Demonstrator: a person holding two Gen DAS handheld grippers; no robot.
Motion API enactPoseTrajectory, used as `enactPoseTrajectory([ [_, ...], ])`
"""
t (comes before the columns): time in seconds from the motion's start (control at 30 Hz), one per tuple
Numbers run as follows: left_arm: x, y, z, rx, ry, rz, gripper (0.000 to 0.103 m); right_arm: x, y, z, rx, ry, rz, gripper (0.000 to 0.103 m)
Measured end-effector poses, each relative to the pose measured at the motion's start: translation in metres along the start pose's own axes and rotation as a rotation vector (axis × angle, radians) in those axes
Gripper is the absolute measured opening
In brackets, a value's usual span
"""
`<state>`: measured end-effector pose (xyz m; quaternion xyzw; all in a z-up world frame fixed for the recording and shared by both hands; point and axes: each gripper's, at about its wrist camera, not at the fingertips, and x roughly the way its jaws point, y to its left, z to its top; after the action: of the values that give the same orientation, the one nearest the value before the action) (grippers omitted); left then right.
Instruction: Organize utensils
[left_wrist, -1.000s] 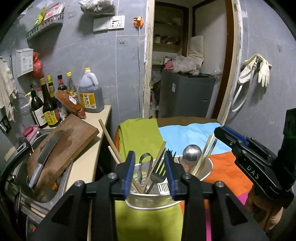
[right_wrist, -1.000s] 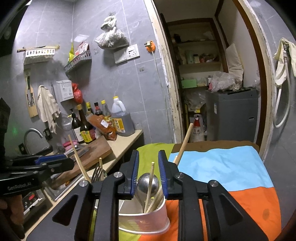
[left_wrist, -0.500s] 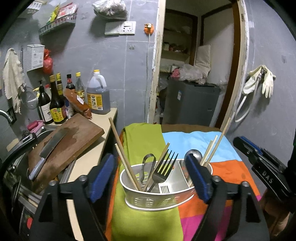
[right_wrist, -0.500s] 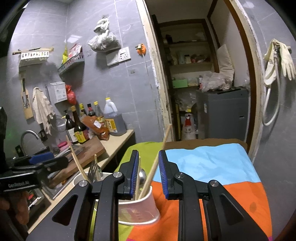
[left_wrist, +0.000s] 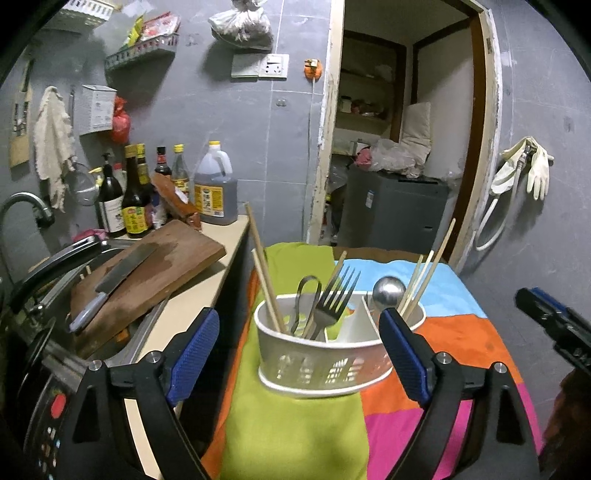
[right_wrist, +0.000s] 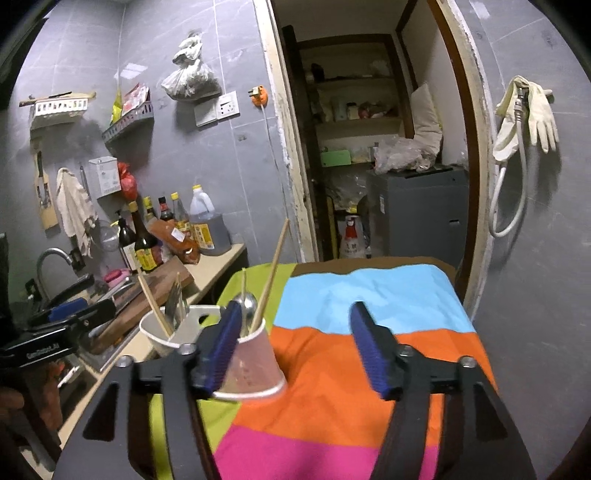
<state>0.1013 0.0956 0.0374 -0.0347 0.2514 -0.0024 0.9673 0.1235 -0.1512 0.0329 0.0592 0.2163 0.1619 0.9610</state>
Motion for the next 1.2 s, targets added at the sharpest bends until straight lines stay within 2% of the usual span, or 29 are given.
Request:
enactPoseTrajectory([
  [0.03, -0.003, -0.001, -0.003, 0.000, -0.004, 0.009, 0.085, -0.003, -0.002, -0.001, -0.004, 0.004, -0.003, 0.081],
  [0.1, -0.014, -0.005, -0.012, -0.007, -0.015, 0.028, 0.085, -0.013, -0.006, -0.005, -0.017, 0.016, -0.006, 0.085],
  [0.2, -0.028, -0.011, -0.023, -0.009, -0.028, 0.039, 0.089, -0.028, -0.013, -0.012, -0.028, 0.038, -0.014, 0.102],
  [0.23, -0.034, -0.015, -0.027, -0.007, -0.034, 0.048, 0.090, -0.033, -0.014, -0.014, -0.030, 0.037, -0.014, 0.103],
  [0.7, -0.083, -0.054, -0.066, 0.022, -0.076, 0.084, 0.092, -0.101, -0.043, -0.042, -0.016, 0.009, -0.080, 0.103],
  [0.87, -0.091, -0.056, -0.075, 0.012, -0.073, 0.090, 0.092, -0.107, -0.047, -0.051, -0.008, 0.016, -0.100, 0.103],
  [1.2, -0.095, -0.054, -0.082, 0.001, -0.065, 0.112, 0.092, -0.109, -0.051, -0.060, 0.005, 0.034, -0.086, 0.103],
])
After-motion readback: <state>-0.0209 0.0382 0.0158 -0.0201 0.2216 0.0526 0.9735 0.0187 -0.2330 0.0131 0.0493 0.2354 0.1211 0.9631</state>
